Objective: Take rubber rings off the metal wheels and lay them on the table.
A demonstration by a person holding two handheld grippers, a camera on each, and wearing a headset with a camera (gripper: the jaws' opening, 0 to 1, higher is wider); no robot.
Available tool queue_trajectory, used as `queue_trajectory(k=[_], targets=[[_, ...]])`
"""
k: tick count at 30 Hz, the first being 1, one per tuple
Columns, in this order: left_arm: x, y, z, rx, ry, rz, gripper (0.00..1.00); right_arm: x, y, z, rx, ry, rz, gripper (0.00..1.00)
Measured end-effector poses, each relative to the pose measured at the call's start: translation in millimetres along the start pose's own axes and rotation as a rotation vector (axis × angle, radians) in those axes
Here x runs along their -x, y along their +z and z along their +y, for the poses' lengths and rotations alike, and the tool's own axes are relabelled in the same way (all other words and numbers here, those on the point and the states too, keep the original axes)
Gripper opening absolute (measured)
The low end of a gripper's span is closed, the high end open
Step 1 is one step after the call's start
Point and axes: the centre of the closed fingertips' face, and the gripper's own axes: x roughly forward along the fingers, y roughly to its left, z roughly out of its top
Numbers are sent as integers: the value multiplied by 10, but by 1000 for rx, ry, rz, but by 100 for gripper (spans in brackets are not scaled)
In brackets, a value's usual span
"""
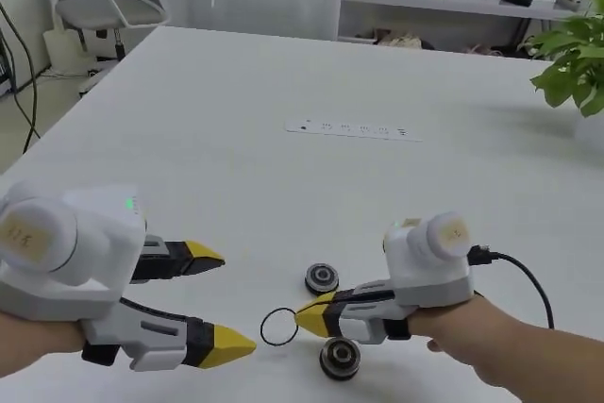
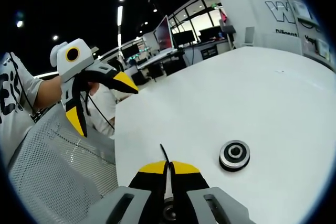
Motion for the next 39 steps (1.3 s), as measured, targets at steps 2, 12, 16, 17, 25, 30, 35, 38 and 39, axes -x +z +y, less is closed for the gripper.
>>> queue_trajectory(k=[2, 12, 16, 17, 25, 30, 35, 38, 39], targets=[[3, -1, 4, 0, 1, 1, 56, 4, 4, 0, 2, 0, -3, 0], [9, 13, 20, -1, 5, -1, 56, 40, 72, 11, 12, -1, -25, 4], [4, 24, 21, -2, 4, -1, 56, 69, 110, 21, 16, -1, -39, 5], [3, 25, 22, -2, 4, -1, 56, 82, 123, 19, 16, -2, -45, 5], [-13, 56, 23, -6, 0, -1, 56, 179, 188, 7, 25, -9, -73, 9], [-29, 90, 19, -7, -2, -4, 56, 250, 223, -13, 29, -16, -91, 10], [-47, 113, 11, -15, -5, -5, 55, 309, 239, -29, 39, -26, -102, 13], [-71, 132, 7, -13, -7, -5, 55, 372, 239, -47, 50, -32, -108, 14], [-83, 135, 8, -14, -10, -2, 55, 392, 239, -51, 53, -34, -109, 14]])
